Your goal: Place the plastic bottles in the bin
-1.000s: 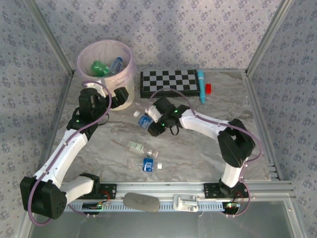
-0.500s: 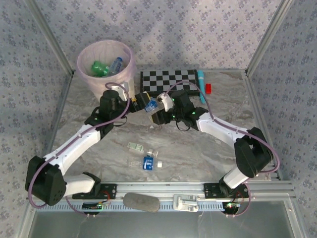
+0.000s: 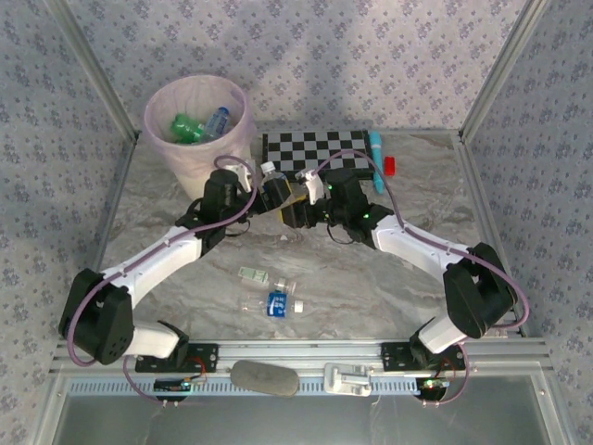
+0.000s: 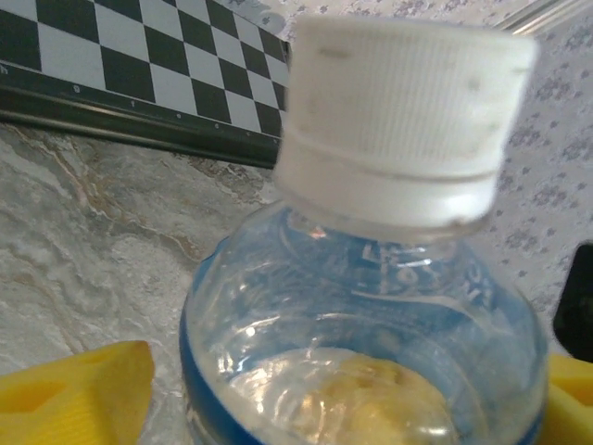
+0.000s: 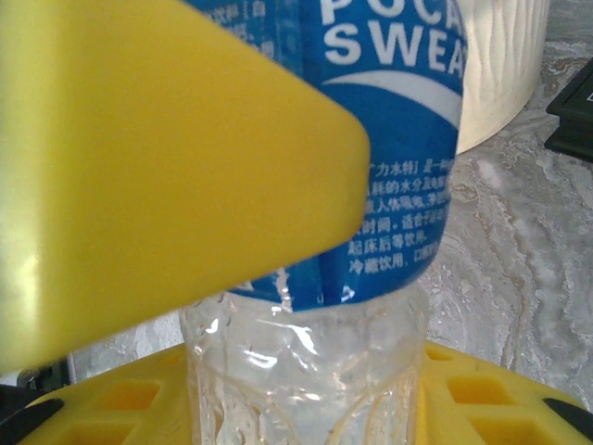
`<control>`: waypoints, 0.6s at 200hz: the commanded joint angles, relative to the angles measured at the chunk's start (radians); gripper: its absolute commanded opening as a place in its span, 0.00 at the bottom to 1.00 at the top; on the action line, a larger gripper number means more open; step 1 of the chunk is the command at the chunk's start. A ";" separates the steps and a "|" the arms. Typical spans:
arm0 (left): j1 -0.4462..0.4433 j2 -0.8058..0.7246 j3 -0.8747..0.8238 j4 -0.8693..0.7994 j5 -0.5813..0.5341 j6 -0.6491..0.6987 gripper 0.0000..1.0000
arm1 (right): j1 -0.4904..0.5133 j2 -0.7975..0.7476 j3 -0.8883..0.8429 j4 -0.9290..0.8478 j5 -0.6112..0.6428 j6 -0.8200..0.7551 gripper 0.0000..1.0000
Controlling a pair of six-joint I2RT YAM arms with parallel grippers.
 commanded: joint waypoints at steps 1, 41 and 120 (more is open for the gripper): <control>-0.008 0.007 0.013 0.041 0.017 -0.001 0.73 | 0.005 -0.018 -0.007 0.042 -0.026 0.010 0.41; -0.008 0.005 0.010 0.047 0.019 0.004 0.55 | 0.012 -0.015 -0.004 0.031 -0.017 0.002 0.45; 0.016 -0.009 0.131 -0.053 -0.069 0.165 0.50 | 0.008 -0.057 -0.017 -0.002 0.004 -0.005 0.81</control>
